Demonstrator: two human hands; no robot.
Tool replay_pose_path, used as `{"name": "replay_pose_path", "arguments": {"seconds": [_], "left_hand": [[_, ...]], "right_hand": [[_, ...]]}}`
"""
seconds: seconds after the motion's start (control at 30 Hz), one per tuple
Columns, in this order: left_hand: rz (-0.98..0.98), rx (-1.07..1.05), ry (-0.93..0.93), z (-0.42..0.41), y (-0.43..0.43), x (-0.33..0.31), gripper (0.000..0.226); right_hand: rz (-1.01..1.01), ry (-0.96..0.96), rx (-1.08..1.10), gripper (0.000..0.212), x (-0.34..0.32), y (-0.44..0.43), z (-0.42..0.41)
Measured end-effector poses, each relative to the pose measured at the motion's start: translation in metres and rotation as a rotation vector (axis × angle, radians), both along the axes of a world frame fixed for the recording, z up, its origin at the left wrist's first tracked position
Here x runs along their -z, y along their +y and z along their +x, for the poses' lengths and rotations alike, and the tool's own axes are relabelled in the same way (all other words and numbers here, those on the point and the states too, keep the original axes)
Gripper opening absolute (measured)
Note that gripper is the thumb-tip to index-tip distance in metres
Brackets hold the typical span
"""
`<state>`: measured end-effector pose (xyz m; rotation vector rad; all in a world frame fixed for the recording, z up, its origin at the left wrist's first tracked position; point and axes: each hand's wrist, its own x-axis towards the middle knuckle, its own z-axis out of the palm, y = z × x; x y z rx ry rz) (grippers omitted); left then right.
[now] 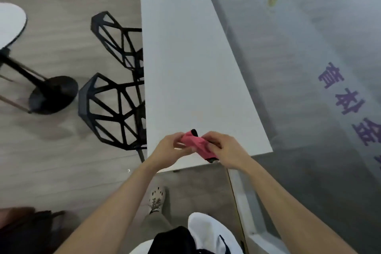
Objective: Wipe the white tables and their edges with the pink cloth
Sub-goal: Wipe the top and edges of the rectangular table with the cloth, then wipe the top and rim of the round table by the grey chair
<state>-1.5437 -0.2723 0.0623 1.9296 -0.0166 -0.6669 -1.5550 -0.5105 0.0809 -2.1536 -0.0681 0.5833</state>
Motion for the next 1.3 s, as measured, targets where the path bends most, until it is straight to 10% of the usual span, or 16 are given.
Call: {"name": "replay_pose_path", "arguments": {"seconds": [0.4, 0.8, 1.3], "left_hand": [[0.297, -0.700, -0.218, -0.059, 0.262, -0.006, 0.020], [0.274, -1.002, -0.068, -0.112, 0.572, -0.007, 0.028], [0.228, -1.271, -0.059, 0.033, 0.863, -0.003, 0.034]], "right_hand": [[-0.619, -0.518, -0.767, 0.029, 0.008, 0.228, 0.028], [-0.581, -0.685, -0.927, 0.025, -0.003, 0.564, 0.055], [-0.509, -0.766, -1.082, 0.021, 0.008, 0.899, 0.243]]}}
